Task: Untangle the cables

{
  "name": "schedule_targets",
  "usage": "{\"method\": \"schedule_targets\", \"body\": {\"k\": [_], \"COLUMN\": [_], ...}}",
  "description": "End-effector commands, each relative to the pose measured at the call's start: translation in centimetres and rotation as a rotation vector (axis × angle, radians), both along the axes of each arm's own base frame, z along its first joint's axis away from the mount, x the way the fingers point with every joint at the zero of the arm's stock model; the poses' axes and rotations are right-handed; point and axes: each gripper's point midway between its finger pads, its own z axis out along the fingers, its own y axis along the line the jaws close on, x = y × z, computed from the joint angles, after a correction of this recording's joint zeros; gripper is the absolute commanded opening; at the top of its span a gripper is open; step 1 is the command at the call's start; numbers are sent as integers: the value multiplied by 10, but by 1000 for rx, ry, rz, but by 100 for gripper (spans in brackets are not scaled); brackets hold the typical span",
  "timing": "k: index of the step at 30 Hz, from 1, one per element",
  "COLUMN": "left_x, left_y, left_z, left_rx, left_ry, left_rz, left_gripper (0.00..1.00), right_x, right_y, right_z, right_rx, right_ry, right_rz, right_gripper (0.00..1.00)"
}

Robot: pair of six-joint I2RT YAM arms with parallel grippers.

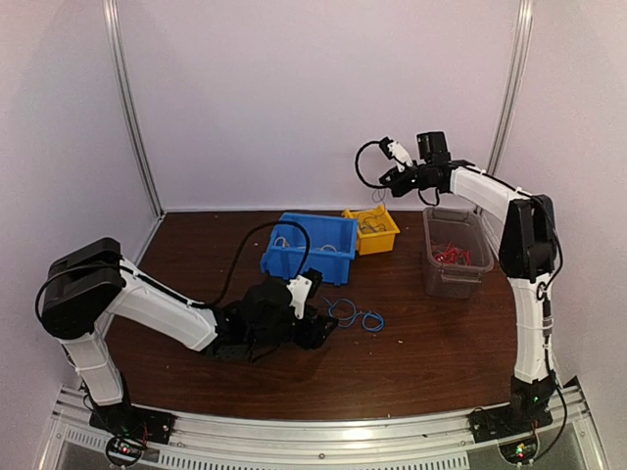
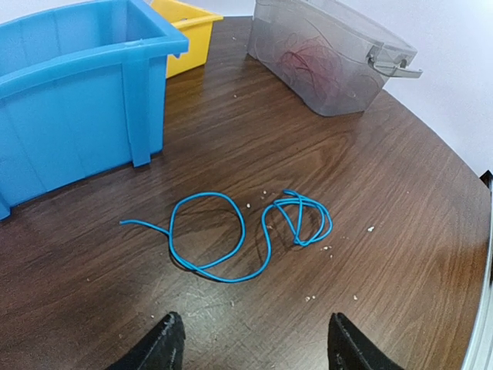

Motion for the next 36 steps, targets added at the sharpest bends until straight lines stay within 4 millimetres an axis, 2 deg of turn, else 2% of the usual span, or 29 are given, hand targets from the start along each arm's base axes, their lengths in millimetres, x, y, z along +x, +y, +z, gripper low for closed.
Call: {"method": "schedule_targets", "body": {"k": [1, 5, 7, 10, 12, 14, 17, 22, 23, 25, 28, 30, 32, 36], "left_x": [0, -2, -2, -2, -2, -3, -3, -1, -1, 1, 0, 2, 5, 9], "left_y": [0, 3, 6, 9, 9, 9, 6, 0, 0, 0, 2, 4, 8, 17], "left_z": [9, 9, 9, 8, 7, 6, 5, 7, 8, 10, 20, 27, 30, 28], "left_rx": [-23, -14, -11, -6, -7, -11, -16, -21, -19, -20, -41, -41, -26, 5], "left_ry": [-4, 2, 2, 4, 8, 13, 17, 13, 12, 8, -1, -8, -15, -18], "left_rz": [10, 13, 20, 29, 32, 29, 23, 15, 17, 23, 26, 43, 61, 104], "left_gripper": [65, 64, 64, 65, 64, 64, 65, 64, 64, 64, 64, 65, 65, 67], "right_x": [3, 7, 6, -1, -6, -12, -22, -44, -51, -70, -114, -150, -187, -240], "right_y": [1, 2, 4, 10, 12, 14, 15, 11, 9, 7, 12, 17, 20, 20], "right_z": [-66, -99, -111, -115, -106, -91, -61, -11, -9, 7, 5, -8, -34, -86], "right_rx": [-11, -13, -6, 12, 32, 55, 89, 120, 120, 124, 121, 87, 4, -139], "right_ry": [175, 251, 281, 315, 325, 318, 278, 198, 199, 173, 176, 177, 181, 222], "right_rz": [-24, -42, -39, -4, 17, 33, 49, 64, 66, 88, 204, 315, 431, 563], "right_gripper": [0, 1, 6, 20, 37, 46, 53, 56, 56, 57, 56, 54, 53, 52]}}
